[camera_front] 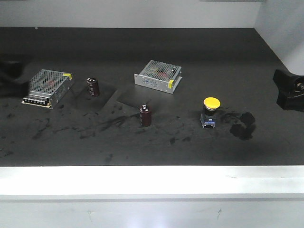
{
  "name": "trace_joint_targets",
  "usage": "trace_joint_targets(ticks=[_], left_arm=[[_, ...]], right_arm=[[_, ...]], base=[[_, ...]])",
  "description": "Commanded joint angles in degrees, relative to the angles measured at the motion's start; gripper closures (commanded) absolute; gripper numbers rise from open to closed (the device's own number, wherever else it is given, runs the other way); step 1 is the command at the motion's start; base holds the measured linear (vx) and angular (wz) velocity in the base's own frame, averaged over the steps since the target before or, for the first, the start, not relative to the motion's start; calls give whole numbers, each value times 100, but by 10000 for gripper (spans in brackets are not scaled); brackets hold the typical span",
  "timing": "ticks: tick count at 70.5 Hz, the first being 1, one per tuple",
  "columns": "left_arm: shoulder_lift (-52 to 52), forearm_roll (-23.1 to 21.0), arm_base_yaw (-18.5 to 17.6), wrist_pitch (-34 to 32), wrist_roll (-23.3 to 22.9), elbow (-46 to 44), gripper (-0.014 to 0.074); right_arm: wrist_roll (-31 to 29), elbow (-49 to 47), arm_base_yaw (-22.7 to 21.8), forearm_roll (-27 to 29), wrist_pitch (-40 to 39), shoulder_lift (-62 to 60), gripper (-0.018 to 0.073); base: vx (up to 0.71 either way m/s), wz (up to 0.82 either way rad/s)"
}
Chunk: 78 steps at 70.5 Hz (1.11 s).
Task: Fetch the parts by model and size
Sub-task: 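Lift the red-capped switch with the left gripper and retract, then move the right gripper down over the yellow-capped push-button switch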
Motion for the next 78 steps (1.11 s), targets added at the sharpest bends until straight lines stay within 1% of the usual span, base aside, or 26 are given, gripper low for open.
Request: trace_joint_targets(ticks=[1, 23, 31, 37, 43, 56, 67, 78], left_arm=[[-635, 306, 110, -595, -136, 236, 604], [-2286, 376, 123, -571, -128, 1232, 604], [-2876, 501, 123, -347, -128, 1489, 604], [-3335, 566, 123, -54, -128, 1657, 604], [-3746, 564, 123, 185, -128, 1766, 604], [-4610, 564, 123, 255, -85, 1975, 604], [-5020, 564, 123, 212, -41, 2180, 604], [-5043, 570, 123, 185, -36, 2188, 604]], right_arm=[[-13, -190, 6, -58, -384, -44, -31], [-13, -190, 6, -58, -384, -44, -31], [-13, -190, 6, -58, -384, -44, -31], [-13, -190, 6, -58, -377, -44, -31], [-13, -190, 6, -58, -377, -44, -31], [-13, -190, 6, -58, -382, -44, -31], [-18, -190, 6, -58, -438, -44, -31], [-12, -190, 6, -53, -512, -44, -31]], base=[[0, 0], [0, 0], [0, 0], [0, 0], [0, 0], [0, 0], [0, 0], [0, 0]])
